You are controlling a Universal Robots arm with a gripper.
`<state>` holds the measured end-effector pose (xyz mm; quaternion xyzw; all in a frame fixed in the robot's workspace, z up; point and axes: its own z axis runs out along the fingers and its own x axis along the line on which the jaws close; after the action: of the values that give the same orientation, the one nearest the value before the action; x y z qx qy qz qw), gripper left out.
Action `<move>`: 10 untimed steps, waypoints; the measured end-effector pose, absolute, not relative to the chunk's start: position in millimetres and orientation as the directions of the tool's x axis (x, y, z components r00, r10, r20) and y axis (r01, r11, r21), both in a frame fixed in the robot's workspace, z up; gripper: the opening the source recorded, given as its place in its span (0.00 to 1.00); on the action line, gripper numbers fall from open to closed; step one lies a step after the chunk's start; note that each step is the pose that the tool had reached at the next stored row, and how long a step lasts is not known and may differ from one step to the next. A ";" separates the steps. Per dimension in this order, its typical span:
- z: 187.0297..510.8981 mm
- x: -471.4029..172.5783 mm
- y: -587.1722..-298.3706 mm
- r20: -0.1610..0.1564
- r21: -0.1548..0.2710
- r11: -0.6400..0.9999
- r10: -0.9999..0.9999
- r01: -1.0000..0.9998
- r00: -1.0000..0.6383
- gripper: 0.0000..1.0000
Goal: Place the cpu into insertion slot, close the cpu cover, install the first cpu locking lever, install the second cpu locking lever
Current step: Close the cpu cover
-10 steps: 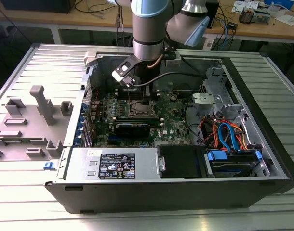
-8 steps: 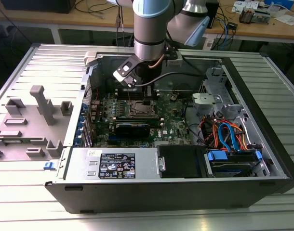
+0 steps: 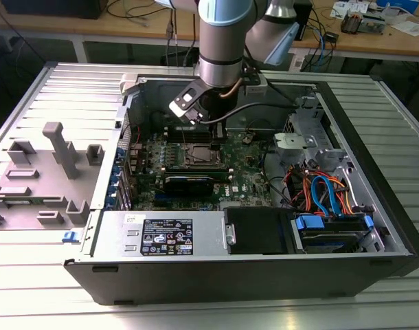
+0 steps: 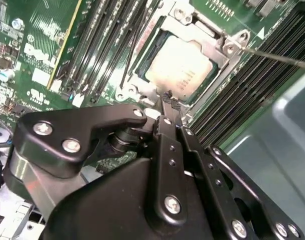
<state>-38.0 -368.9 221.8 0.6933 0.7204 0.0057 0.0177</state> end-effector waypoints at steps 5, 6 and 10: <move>221.8 -48.9 -368.8 -0.017 0.033 0.039 0.999 0.999 -0.038 0.11; 221.8 -49.3 -368.9 -0.017 0.033 0.039 0.999 0.999 -0.038 0.11; 221.8 -50.6 -368.9 -0.017 0.033 0.039 0.999 0.999 -0.038 0.11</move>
<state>-50.6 -368.9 221.8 0.6932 0.7205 0.0057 0.0176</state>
